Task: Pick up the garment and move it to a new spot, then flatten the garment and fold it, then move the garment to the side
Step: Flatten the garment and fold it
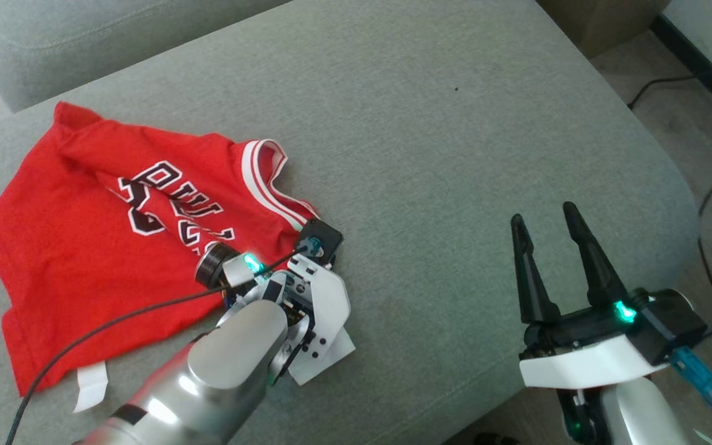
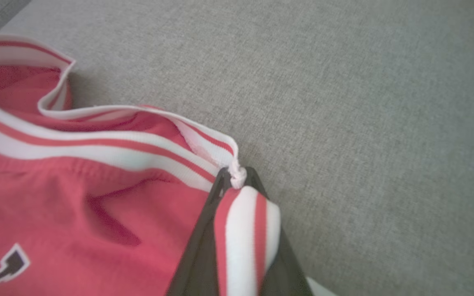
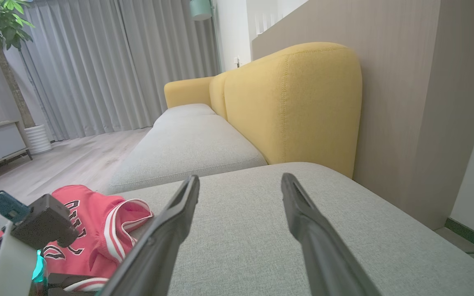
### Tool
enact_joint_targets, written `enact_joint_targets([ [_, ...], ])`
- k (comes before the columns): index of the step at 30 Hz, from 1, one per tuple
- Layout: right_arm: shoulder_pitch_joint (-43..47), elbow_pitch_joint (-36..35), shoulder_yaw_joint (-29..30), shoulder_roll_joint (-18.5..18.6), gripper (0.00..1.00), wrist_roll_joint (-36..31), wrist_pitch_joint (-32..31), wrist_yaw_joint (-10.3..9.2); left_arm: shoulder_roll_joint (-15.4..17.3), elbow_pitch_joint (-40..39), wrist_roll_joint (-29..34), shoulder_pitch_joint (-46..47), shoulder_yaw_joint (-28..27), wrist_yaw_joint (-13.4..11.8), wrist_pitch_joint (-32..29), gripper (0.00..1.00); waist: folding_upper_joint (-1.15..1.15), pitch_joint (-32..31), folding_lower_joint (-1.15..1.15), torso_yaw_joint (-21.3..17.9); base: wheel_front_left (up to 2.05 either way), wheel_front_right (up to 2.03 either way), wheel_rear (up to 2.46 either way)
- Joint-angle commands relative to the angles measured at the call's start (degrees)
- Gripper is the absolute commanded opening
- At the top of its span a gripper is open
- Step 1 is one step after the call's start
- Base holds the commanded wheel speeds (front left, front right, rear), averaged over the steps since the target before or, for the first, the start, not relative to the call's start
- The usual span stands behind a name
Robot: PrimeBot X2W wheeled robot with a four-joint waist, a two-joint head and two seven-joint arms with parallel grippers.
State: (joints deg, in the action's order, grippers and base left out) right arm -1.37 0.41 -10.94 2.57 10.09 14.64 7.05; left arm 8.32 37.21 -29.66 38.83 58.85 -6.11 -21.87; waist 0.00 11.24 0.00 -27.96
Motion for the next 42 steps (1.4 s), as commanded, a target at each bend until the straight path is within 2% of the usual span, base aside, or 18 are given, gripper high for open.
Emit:
enact_joint_targets([
  [1,-1.04,-1.59,-1.62,0.31,1.00,0.22,0.36,0.44,-0.35,0.25,-0.48,2.15,-1.03,0.67,-0.61,0.00,0.00,-0.14,0.00,-0.47,0.00,0.00,0.00],
  [5,-0.97,-1.46,-1.87,0.31,1.00,0.37,0.36,0.44,-1.53,2.09,-1.25,2.99,-1.85,0.88,1.61,0.00,0.00,-0.34,0.00,-1.39,0.00,0.00,0.00],
  [11,-0.19,-1.46,-1.39,0.31,1.00,0.27,0.36,0.44,-4.00,-0.75,-6.70,3.24,-10.02,-2.01,14.06,0.00,0.00,-0.34,0.00,-1.74,0.00,0.00,0.00],
  [16,-0.83,-1.44,-2.63,0.31,1.00,0.40,0.36,0.44,-5.22,-1.58,-13.34,1.98,-15.56,-1.55,23.66,0.00,0.00,0.53,0.00,-2.79,0.00,0.00,0.00],
  [17,-1.03,-1.42,-2.85,0.31,1.00,0.34,0.36,0.44,-5.32,-1.24,-14.62,1.57,-15.92,-1.09,25.08,0.16,0.00,0.81,0.00,-3.04,0.00,0.00,0.00],
  [18,-1.21,-1.43,-3.01,0.31,1.00,0.32,0.36,0.44,-5.37,-0.80,-15.99,1.15,-16.26,-1.01,26.35,0.43,0.00,1.16,0.00,-3.32,0.00,0.00,0.00],
  [19,-1.35,-1.44,-3.06,0.31,1.00,0.33,0.36,0.44,-5.39,-0.85,-17.25,0.92,-16.18,-0.78,27.97,0.64,0.00,1.51,0.00,-3.58,0.00,0.00,0.00],
  [20,-1.46,-1.45,-3.04,0.31,1.00,0.33,0.36,0.44,-5.40,-0.39,-18.04,0.77,-15.54,-0.86,29.09,1.00,0.00,1.84,0.00,-3.77,0.00,0.00,0.00],
  [24,-1.39,-1.57,-2.44,0.31,1.00,0.51,0.36,0.44,-5.42,2.08,-19.66,1.09,-12.46,-1.84,30.95,1.00,0.00,2.70,0.00,-3.89,0.00,0.00,0.00],
  [28,-1.07,-1.65,-1.33,0.31,1.00,0.65,0.36,0.44,-5.40,4.42,-19.50,1.95,-11.91,-2.85,33.08,1.00,0.00,2.38,0.00,-3.11,0.00,0.00,0.00],
  [32,-0.46,-1.57,-0.11,0.31,1.00,0.47,0.36,0.44,-3.14,5.15,-18.19,0.91,-11.65,-3.32,34.40,1.00,0.00,0.80,0.00,-1.56,0.00,0.00,0.00],
  [33,-0.02,-1.61,0.39,0.31,1.00,0.22,0.36,0.44,-1.56,4.42,-17.64,-0.64,-11.25,-3.58,34.68,1.00,0.00,-0.25,0.00,-0.53,0.00,0.00,0.00],
  [36,0.58,-1.66,0.74,0.31,1.00,-0.21,0.36,0.44,0.09,2.81,-17.10,-2.71,-10.92,-4.05,35.06,1.00,0.00,-1.45,0.00,0.59,0.00,0.00,0.00],
  [42,2.53,-2.55,2.93,0.31,1.00,-2.00,0.36,0.44,4.06,-7.16,-14.71,-10.80,-13.08,-8.99,36.67,1.00,0.00,-4.57,0.00,5.38,0.00,0.00,0.00],
])
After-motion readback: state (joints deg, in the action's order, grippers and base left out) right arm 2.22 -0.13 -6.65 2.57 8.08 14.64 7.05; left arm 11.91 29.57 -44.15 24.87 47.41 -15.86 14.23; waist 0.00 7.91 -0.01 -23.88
